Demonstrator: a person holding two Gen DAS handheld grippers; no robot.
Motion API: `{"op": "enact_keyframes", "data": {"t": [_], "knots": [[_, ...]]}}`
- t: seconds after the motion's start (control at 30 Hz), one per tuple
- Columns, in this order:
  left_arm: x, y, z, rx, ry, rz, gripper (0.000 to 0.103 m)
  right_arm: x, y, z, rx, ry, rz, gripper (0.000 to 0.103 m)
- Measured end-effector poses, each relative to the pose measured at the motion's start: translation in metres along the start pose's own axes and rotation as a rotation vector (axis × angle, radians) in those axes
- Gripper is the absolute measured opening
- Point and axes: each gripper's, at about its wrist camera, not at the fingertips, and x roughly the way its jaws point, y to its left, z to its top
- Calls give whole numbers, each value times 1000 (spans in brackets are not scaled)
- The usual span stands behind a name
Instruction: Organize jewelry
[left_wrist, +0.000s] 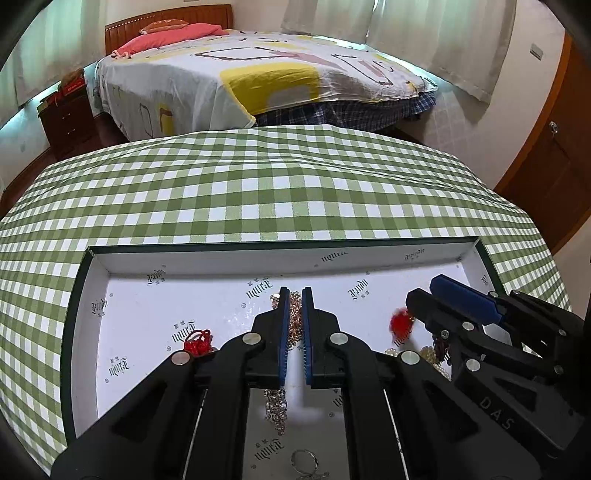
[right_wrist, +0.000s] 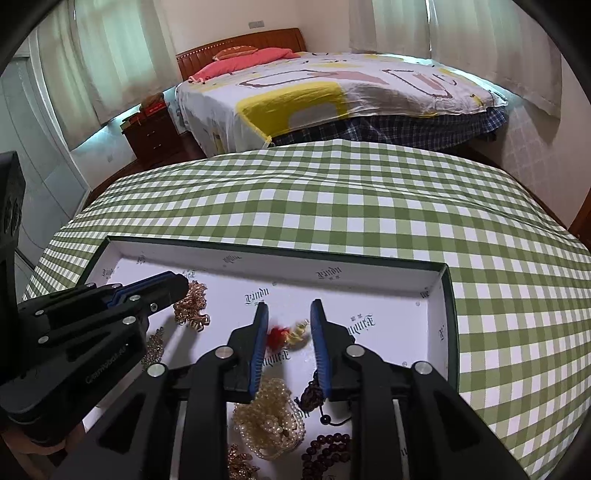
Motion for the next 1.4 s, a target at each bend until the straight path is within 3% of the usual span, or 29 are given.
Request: {"op": "enact_keyframes", "data": {"t": [0.1, 0.83, 1.0, 1.13, 1.4], "knots": [[0, -2, 0, 0, -3, 3, 29, -1, -1, 2, 3, -11, -9, 37], [-25, 9, -6, -8, -68, 105, 77, -23, -7, -9, 0, -86, -115, 67], [-31, 9, -11, 3, -76, 124, 81, -28, -6, -11, -12, -100, -146, 74], [-39, 7, -14, 27, -95, 153, 87, -31, -6, -16, -11, -102, -157, 76], [-58, 8, -25, 30, -137, 149, 91, -38, -8, -28, -1, -114, -177, 79]]}}
